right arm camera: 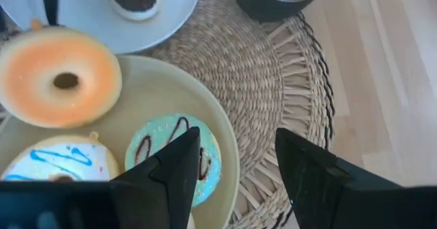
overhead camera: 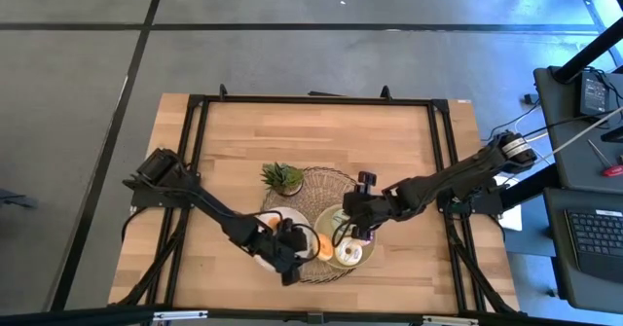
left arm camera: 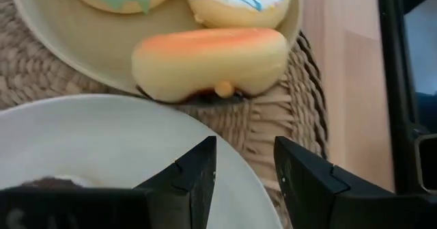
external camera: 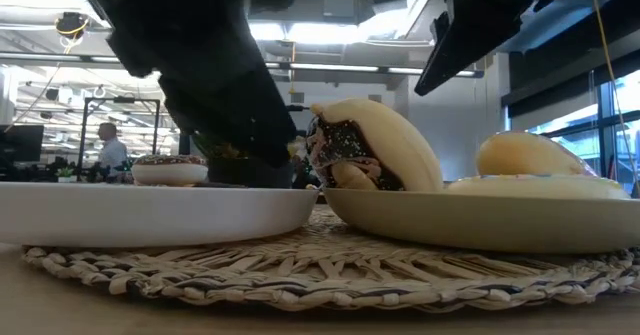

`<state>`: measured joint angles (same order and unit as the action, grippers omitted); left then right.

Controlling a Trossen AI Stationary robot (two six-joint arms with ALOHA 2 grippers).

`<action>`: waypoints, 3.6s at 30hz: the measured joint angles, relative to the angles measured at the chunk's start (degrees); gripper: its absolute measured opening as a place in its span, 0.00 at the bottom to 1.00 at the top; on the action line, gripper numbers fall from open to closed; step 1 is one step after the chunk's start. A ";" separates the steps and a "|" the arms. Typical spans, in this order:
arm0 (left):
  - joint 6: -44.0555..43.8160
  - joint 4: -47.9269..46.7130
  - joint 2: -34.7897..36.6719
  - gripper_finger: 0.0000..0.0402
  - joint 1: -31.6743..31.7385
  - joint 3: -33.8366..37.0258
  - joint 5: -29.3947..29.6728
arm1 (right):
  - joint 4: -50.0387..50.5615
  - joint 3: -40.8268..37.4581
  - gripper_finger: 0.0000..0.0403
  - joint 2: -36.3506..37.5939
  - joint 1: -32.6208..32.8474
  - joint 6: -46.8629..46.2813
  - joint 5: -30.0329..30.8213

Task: Pick & Place donuts
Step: Put the big black donut on the brown plate, then return to Home Position

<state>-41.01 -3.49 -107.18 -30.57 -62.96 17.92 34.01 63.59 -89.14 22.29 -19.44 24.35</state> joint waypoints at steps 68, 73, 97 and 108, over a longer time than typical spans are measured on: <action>3.70 -4.93 -1.44 0.36 3.12 -3.87 7.81 | 6.14 0.09 0.48 2.05 0.82 0.19 4.61; 7.60 0.02 -2.32 0.36 5.29 -3.87 8.06 | 6.13 0.09 0.48 2.05 0.82 0.13 4.54; 11.61 4.53 -4.45 0.36 11.15 -3.85 -7.56 | 6.69 0.09 0.48 2.05 0.91 0.20 2.58; 14.44 -4.63 4.63 0.36 10.74 -3.84 -2.24 | 9.01 -2.63 0.48 7.47 1.19 0.07 4.86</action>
<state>-26.56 -8.13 -102.55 -19.83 -66.80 15.68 43.02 60.96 -81.66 23.48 -19.37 29.21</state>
